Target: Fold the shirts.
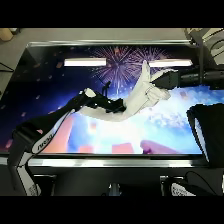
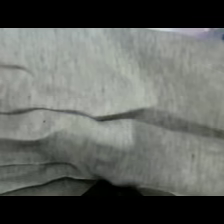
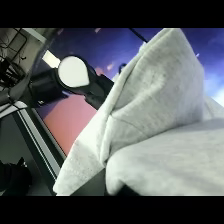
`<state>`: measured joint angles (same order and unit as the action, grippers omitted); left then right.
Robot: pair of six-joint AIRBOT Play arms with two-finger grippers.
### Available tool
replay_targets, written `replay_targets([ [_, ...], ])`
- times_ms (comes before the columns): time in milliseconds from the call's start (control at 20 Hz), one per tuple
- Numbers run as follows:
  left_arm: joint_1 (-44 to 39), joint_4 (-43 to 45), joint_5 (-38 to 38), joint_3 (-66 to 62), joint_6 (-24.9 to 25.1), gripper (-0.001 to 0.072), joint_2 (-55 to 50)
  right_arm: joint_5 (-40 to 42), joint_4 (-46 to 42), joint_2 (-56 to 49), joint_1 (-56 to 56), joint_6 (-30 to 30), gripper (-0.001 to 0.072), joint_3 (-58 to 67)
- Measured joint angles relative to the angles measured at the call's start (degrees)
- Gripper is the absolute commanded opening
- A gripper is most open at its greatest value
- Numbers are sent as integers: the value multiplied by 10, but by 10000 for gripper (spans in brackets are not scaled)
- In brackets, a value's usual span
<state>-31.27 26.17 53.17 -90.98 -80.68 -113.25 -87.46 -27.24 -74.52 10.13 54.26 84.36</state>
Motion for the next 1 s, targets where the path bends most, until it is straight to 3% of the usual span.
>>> replay_targets([
  [150, -31, -55, -10, 0, 25, 25, -15, 21, -3, 16, -1, 9, 16, 0],
  [300, -1, -37, -25, 0, 24, 25, 6, 43, -5, 7, -22, 10, 16, 0],
  [700, 259, 88, -2, 0, 7, 27, 238, 171, -4, -138, -204, -19, 19, 0],
  [750, 288, 92, 3, 0, 7, 27, 274, 191, -1, -168, -230, -23, 50, 0],
  [800, 316, 97, 8, 0, 7, 27, 312, 210, 4, -199, -252, -23, 275, 0],
  [850, 340, 99, 9, -1, 8, 27, 344, 231, 15, -225, -269, -25, 550, 0],
  [900, 360, 105, 14, -1, 8, 27, 377, 252, 33, -248, -281, -27, 679, 0],
  [1000, 386, 118, 30, -1, 11, 27, 431, 290, 73, -277, -285, -34, 673, 0],
])
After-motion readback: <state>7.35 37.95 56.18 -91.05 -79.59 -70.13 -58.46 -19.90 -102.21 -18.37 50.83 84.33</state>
